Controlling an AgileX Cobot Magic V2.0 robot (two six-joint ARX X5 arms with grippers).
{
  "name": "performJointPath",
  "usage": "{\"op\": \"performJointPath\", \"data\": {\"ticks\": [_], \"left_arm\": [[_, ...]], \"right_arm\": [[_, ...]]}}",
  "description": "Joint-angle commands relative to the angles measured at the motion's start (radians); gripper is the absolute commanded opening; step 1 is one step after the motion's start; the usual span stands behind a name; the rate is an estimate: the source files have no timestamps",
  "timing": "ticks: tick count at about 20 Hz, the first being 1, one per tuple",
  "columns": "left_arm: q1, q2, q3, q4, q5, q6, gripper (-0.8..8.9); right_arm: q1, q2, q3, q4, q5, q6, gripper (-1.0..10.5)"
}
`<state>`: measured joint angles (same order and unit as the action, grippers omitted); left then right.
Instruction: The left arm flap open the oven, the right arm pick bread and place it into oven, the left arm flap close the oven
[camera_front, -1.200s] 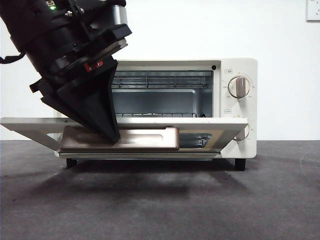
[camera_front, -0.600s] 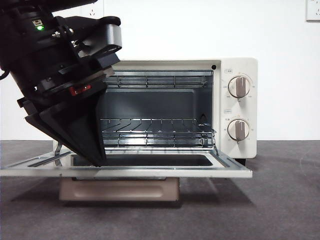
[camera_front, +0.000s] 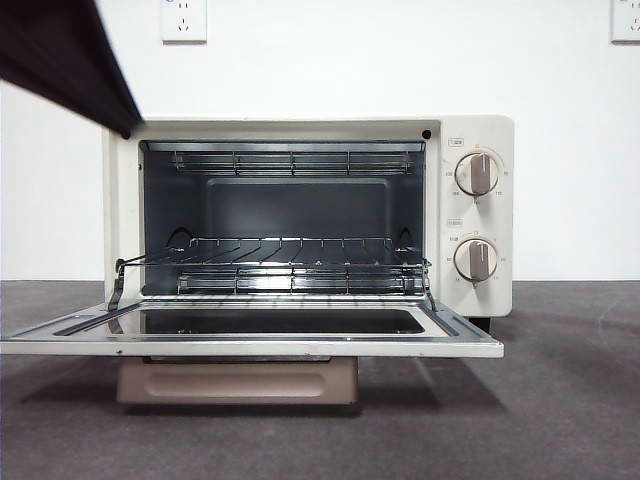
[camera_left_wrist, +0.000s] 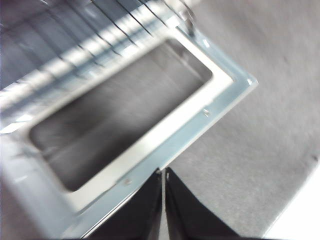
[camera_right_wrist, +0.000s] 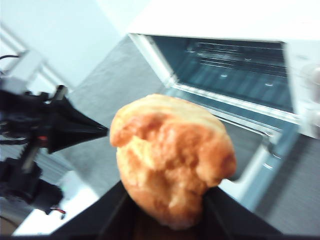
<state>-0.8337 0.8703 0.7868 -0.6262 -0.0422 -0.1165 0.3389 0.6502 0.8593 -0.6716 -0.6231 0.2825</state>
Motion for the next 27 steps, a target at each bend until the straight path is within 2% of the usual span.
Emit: {"op": "performJointPath", "data": {"ticks": [1,5,10,15,19,24,27], "left_arm": [[-0.006,-0.085,0.028,-0.064,-0.052,-0.033,0.16],[-0.002,-0.234,0.073,-0.195,-0.155,-0.057,0.16],[-0.002,-0.400,0.073,-0.271,-0.167,-0.124,0.16],[-0.002,-0.499,0.073,-0.271,-0.167,-0.192,0.16],[-0.003,-0.506,0.073,-0.271,-0.163,-0.235,0.20],[-0.002,-0.506,0.073,-0.274,-0.159,-0.240,0.20],[-0.002,-0.506,0.073,-0.273,-0.159,-0.240,0.20]], "right_arm": [[0.069,0.087,0.005,0.066,0.048,0.058,1.4],[0.222,0.256,0.005,0.188,0.188,0.058,1.4],[0.324,0.482,0.005,0.373,0.298,0.075,1.4],[0.333,0.679,0.005,0.631,0.326,0.185,1.4],[0.333,0.797,0.006,0.787,0.416,0.294,1.4],[0.332,0.912,0.006,0.947,0.455,0.369,1.4],[0.331,0.949,0.006,1.016,0.520,0.423,1.4]]}}
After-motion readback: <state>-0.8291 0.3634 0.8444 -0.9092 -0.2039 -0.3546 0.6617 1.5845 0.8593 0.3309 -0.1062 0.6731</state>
